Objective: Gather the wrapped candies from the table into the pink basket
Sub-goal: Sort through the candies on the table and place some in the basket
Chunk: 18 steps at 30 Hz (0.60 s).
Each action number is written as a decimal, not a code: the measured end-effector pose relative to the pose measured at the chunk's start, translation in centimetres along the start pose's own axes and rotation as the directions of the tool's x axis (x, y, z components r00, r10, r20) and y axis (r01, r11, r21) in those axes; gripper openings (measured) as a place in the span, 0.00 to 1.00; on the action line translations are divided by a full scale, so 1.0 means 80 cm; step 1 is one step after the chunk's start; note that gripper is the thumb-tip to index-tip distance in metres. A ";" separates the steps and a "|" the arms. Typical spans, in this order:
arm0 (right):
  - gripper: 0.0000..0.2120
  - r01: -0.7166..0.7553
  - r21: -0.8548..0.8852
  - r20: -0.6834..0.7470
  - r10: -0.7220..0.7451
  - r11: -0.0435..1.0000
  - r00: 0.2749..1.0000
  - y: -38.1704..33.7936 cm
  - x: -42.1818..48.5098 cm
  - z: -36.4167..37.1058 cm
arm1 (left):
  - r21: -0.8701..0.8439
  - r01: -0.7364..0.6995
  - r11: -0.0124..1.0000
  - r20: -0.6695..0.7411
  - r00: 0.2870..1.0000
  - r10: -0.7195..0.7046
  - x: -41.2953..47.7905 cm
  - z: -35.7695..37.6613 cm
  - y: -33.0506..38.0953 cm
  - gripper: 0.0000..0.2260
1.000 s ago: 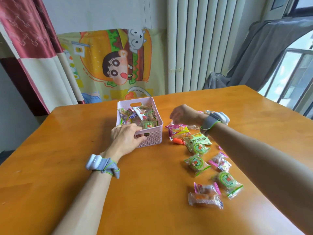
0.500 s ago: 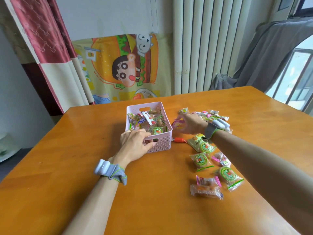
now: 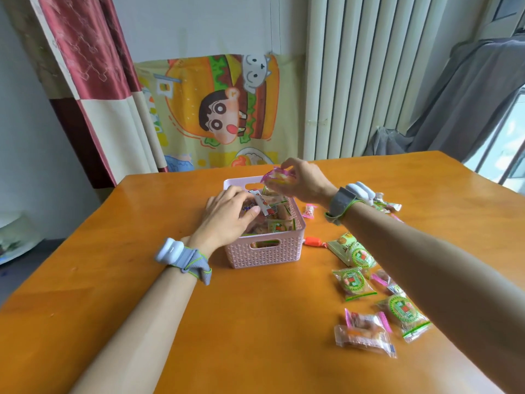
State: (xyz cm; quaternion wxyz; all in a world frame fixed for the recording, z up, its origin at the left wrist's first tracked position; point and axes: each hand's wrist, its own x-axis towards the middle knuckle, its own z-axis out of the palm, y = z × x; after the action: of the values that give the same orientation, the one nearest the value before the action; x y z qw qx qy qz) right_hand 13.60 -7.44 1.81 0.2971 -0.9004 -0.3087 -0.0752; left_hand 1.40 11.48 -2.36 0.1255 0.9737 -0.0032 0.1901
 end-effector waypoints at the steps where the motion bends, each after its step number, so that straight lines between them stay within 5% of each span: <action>1: 0.32 0.011 -0.008 0.025 -0.011 1.000 1.000 -0.006 0.003 0.007 | 0.042 0.018 0.999 0.035 0.999 -0.019 0.007 0.002 -0.003 0.21; 8: 0.23 0.111 -0.187 0.122 -0.089 0.976 0.989 -0.011 0.027 0.053 | 0.248 0.027 0.968 0.313 0.944 -0.107 0.035 0.017 -0.020 0.24; 11: 0.09 0.164 -0.404 0.129 -0.121 0.900 0.984 -0.003 0.038 0.059 | 0.328 0.020 0.945 0.421 0.892 -0.165 0.049 0.016 -0.017 0.24; 14: 0.11 0.190 -0.568 0.081 -0.175 0.801 0.981 -0.001 0.045 0.062 | 0.360 0.012 0.933 0.434 0.883 -0.178 0.059 0.011 -0.014 0.20; 18: 0.14 0.172 -0.577 0.129 -0.119 0.799 0.984 -0.001 0.052 0.067 | 0.331 0.002 0.944 0.390 0.910 -0.139 0.060 0.008 -0.014 0.16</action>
State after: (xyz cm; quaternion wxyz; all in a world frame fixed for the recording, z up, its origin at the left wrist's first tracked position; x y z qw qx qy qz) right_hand 16.56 -2.14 -1.19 -0.0149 -0.9239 -0.3514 -0.1505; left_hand 6.16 12.59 -1.42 -0.0326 0.9985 0.0373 -0.0242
